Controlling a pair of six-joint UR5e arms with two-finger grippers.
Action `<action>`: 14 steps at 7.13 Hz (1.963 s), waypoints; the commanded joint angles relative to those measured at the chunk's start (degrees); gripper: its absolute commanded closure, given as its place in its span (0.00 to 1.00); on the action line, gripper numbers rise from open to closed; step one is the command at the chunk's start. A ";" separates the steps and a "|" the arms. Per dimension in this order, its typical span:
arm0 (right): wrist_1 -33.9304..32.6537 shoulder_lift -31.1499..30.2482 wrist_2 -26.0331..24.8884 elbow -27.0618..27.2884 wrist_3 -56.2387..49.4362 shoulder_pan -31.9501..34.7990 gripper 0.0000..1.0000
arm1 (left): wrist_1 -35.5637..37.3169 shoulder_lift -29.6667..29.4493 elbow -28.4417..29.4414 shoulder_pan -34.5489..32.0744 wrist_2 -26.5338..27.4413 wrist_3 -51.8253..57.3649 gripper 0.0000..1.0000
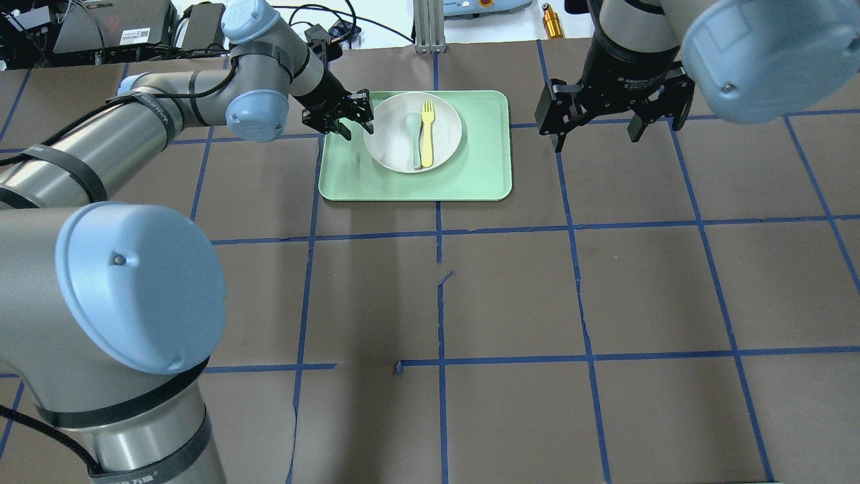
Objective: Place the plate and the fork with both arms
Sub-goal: 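Open the left gripper and lift it away from the plate, then reach the right gripper into the plate and grasp the yellow fork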
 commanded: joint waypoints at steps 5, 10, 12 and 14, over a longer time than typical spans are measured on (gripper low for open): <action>-0.05 0.02 0.08 0.11 0.24 0.00 0.00 | -35.79 32.06 -1.95 -3.80 15.71 -5.21 0.00; -4.44 10.94 0.87 -8.71 5.47 2.79 0.00 | -30.10 38.34 -13.48 -8.12 17.55 -8.77 0.00; -8.38 24.92 0.70 -20.75 14.26 5.97 0.00 | -28.52 38.25 -14.44 -8.12 17.56 -8.86 0.00; -18.29 35.30 -0.18 -22.92 20.51 9.21 0.00 | -25.35 38.34 -15.94 -8.12 17.47 -9.82 0.00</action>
